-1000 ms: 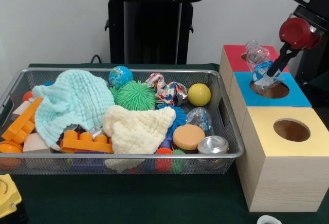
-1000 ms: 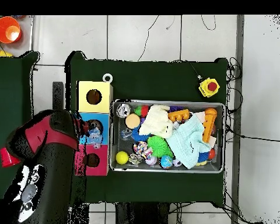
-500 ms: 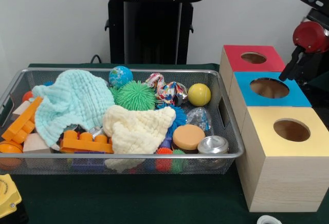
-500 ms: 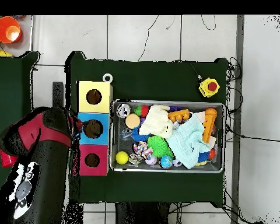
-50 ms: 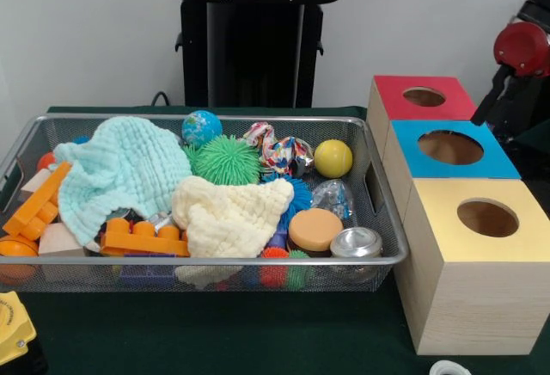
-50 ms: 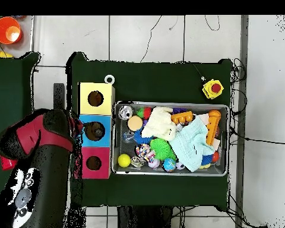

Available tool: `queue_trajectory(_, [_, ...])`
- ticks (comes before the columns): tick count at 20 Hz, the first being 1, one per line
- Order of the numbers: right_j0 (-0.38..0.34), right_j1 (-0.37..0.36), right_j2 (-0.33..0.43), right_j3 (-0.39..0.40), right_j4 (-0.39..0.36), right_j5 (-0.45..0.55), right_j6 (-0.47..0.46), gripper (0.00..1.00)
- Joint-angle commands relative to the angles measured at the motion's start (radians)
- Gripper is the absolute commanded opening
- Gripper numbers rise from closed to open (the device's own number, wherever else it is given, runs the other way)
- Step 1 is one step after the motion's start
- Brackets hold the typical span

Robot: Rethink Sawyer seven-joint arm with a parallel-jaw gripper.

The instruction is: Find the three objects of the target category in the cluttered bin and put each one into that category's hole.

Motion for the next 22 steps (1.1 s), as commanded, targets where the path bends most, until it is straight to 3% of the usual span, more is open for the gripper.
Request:
queue_trajectory(1, [-0.174,-0.133,0.112,0.260,0.012,-0.155,0.002,1.00])
queue_trajectory(5, [-0.358,-0.197,0.257,0.388,0.006,-0.281,-0.179,1.00])
queue_trajectory(8, [-0.445,-0.180,0.328,0.396,-0.038,-0.327,-0.223,1.00])
queue_trajectory(12, [-0.500,-0.128,0.384,0.357,-0.097,-0.369,-0.198,1.00])
queue_trajectory(17, [-0.556,-0.098,0.494,0.321,-0.192,-0.353,-0.301,1.00])
queue_trajectory(22, [-0.702,-0.080,0.704,0.360,-0.278,-0.363,-0.460,1.00])
